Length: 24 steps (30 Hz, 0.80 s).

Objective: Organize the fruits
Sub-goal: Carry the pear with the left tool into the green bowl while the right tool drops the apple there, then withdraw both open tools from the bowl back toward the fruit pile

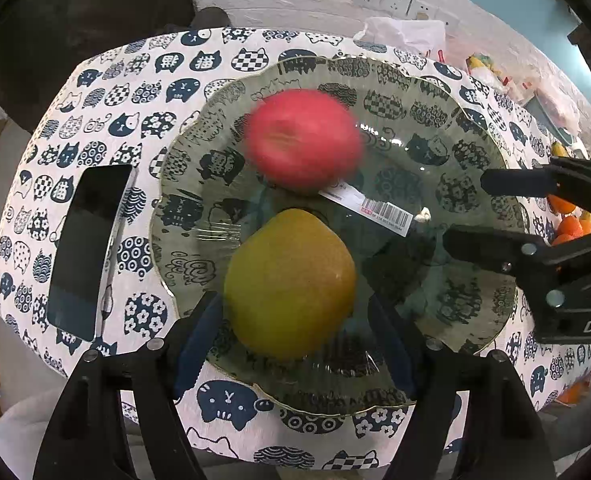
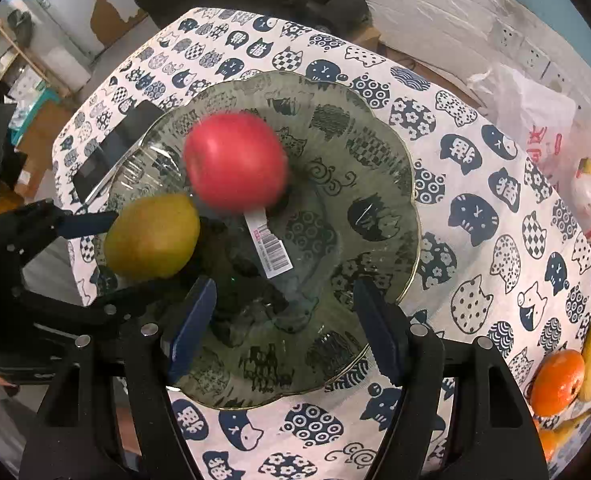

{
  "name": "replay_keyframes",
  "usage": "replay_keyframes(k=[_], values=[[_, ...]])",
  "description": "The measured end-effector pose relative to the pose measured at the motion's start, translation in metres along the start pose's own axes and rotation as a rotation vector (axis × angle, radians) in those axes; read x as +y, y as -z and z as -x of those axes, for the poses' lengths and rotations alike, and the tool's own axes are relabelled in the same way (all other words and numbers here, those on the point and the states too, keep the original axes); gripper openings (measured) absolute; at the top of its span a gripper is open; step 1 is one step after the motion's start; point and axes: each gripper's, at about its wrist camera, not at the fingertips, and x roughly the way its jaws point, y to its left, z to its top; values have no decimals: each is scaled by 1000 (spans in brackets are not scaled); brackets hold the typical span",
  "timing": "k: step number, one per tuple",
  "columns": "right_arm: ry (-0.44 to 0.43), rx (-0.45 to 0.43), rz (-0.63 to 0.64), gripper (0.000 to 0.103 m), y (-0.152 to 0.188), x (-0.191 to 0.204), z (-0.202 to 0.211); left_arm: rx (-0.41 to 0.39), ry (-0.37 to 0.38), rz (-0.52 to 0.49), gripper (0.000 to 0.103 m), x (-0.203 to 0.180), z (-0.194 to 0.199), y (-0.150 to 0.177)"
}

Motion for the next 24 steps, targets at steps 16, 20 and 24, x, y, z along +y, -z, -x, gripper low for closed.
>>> replay_keyframes(k=[16, 20, 24], values=[[-31, -15, -6, 72, 2, 3, 0, -45, -25, -37, 77, -12, 18, -2], [-41, -42, -10, 75, 5, 2, 10, -60, -31, -59, 77, -21, 25, -4], [-36, -82, -30, 75, 11, -5, 28, -78, -31, -69, 77, -29, 33, -6]])
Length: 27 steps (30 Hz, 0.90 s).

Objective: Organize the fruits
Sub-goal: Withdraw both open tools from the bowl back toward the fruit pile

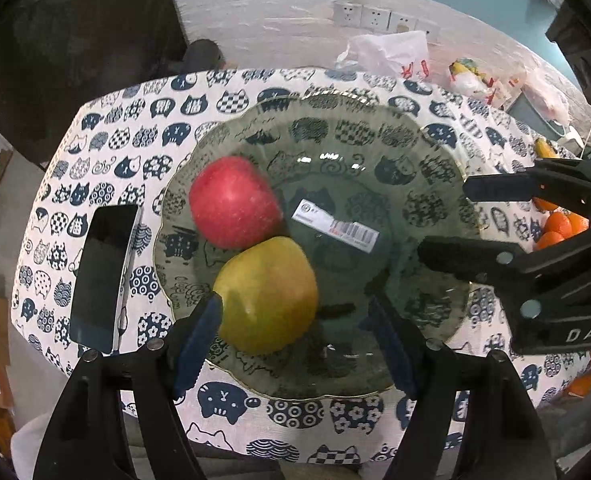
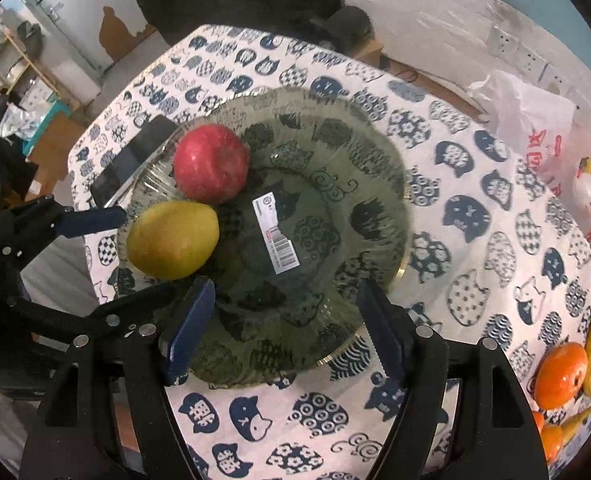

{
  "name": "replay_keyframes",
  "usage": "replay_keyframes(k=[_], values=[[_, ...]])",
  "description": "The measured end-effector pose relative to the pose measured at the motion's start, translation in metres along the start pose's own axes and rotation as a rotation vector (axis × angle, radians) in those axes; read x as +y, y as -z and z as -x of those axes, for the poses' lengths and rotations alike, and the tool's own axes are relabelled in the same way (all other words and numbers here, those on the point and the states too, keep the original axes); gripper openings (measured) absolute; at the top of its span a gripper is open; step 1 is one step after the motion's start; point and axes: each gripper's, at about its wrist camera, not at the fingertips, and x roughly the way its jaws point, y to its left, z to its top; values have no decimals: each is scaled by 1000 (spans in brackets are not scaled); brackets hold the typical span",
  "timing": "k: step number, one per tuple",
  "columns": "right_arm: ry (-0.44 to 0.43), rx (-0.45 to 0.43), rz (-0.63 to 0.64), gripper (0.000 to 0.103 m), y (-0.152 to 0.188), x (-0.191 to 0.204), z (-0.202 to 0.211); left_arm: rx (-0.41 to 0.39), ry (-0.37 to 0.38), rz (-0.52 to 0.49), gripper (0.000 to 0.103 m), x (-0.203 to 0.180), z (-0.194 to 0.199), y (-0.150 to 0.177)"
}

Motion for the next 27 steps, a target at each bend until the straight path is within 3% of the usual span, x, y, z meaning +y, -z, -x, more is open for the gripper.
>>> replay_keyframes(k=[6, 14, 27], values=[[45, -73, -34, 82, 12, -18, 43, -61, 10, -5, 77, -15, 25, -8], [148, -103, -113, 85, 46, -58, 99, -131, 68, -73, 80, -67, 55, -20], [285, -140, -303, 89, 123, -146, 166, -102, 153, -180, 83, -146, 56, -32]])
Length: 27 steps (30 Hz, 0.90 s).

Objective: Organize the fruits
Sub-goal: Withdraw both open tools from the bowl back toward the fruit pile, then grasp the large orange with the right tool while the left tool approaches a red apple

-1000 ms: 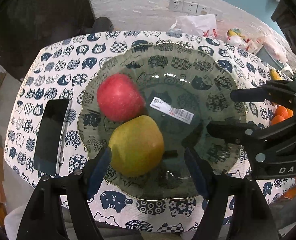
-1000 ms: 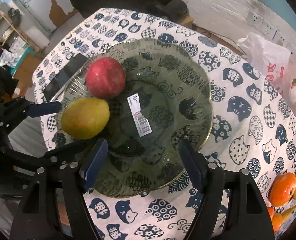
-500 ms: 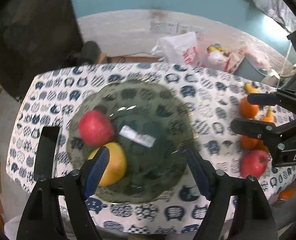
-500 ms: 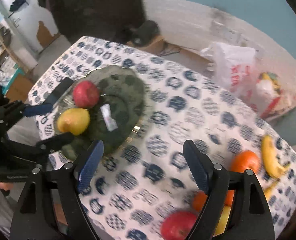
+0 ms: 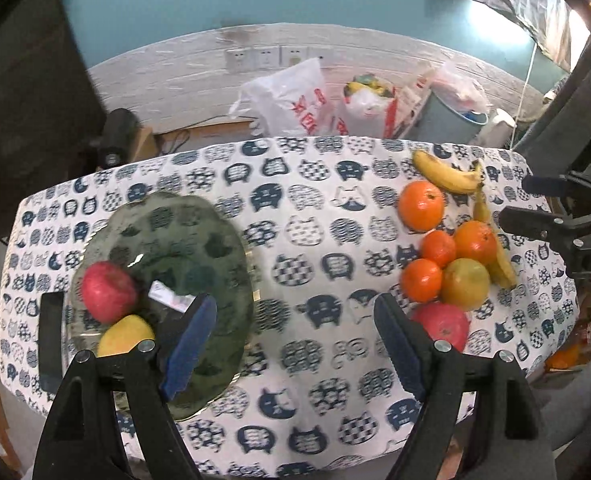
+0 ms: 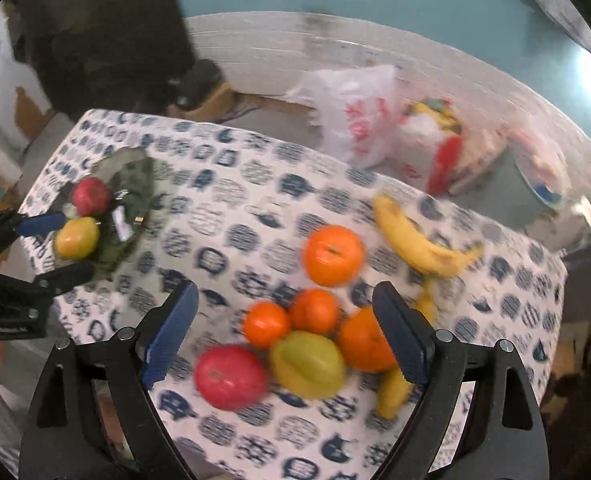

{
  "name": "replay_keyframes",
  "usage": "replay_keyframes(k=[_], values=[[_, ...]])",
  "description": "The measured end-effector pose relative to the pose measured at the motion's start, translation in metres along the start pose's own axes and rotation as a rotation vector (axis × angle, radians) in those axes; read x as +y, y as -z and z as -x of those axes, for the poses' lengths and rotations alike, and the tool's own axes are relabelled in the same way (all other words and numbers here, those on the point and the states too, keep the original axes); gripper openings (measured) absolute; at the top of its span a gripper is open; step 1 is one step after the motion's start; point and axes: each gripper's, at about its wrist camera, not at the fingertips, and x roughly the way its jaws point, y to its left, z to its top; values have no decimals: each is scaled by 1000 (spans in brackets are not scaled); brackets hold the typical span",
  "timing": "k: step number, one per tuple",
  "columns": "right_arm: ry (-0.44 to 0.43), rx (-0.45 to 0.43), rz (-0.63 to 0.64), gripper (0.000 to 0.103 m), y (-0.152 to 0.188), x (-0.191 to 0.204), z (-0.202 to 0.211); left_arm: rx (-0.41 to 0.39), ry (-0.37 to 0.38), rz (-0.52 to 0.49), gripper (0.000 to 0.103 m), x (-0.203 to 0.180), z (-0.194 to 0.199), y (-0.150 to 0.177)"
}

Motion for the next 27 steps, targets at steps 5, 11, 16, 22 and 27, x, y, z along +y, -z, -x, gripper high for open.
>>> replay_keyframes(k=[5, 11, 16, 22, 27], values=[[29, 36, -55, 88, 16, -35, -13, 10, 4, -21, 83, -18, -12, -11], [31, 72, -68, 88, 28, -54, -33, 39, -15, -58, 83, -34, -34, -17], [-10, 88, -68, 88, 28, -59, -51, 68, -23, -79, 83, -42, -50, -18], [-22, 124, -52, 88, 28, -62, -74, 99, -29, -104, 83, -50, -66, -18], [-24, 174, -43, 87, 30, -67, -93, 122, -22, -116, 83, -55, -76, -18]])
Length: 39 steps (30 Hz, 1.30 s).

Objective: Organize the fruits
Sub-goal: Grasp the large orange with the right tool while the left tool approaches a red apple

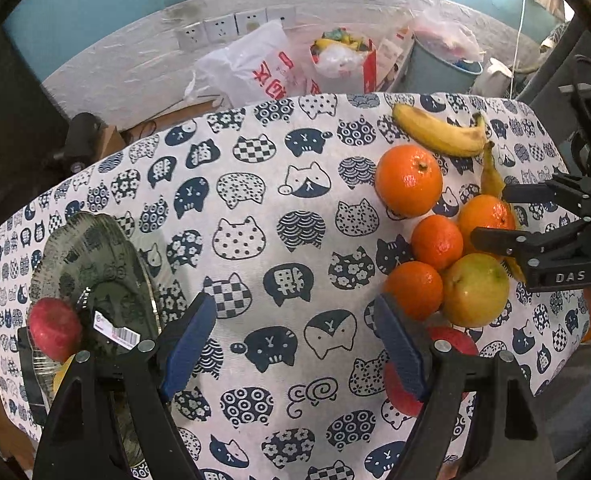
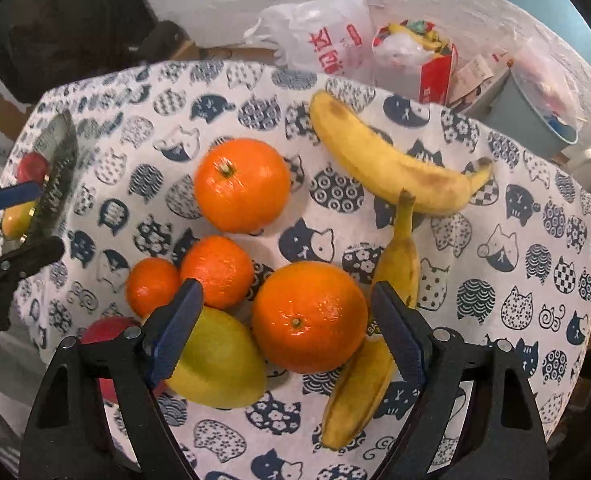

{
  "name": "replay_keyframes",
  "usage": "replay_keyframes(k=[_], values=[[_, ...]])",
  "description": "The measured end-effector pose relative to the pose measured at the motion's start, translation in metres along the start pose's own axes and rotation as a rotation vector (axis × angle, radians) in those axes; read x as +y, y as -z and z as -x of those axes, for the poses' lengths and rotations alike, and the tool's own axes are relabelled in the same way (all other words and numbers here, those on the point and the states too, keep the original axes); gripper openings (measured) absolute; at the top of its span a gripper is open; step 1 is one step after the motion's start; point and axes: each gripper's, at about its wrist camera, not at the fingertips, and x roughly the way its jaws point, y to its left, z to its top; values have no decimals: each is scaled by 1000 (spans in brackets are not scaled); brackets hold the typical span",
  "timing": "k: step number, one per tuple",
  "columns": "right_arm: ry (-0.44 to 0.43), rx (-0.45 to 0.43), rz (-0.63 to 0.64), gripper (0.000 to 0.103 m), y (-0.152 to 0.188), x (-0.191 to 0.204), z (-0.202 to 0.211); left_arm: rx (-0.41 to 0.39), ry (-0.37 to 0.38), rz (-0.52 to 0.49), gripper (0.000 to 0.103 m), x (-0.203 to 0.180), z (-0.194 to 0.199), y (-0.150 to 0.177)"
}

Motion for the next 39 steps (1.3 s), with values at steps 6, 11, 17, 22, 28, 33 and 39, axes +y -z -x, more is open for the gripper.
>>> replay_keyframes(k=[6, 11, 17, 22, 28, 33, 39], values=[[2, 32, -10, 84, 2, -8, -5, 22, 15, -19, 83, -8, -8, -1], [-9, 41, -20, 84, 5, -11, -5, 36, 27, -38, 83, -16, -14, 1], [5, 70, 10, 71, -1, -4, -12, 50, 30, -45, 83, -19, -18, 3], [6, 72, 26, 68, 3, -2, -11, 53, 35, -30, 83, -14, -16, 6], [37, 19, 17, 66, 11, 2, 3, 61, 136, 34, 83, -15, -7, 8], [29, -39, -4, 67, 16, 3, 29, 47, 188, 33, 88, -28, 4, 12], [15, -79, -23, 67, 27, 4, 56, 73, 214, 13, 88, -43, 3, 25]])
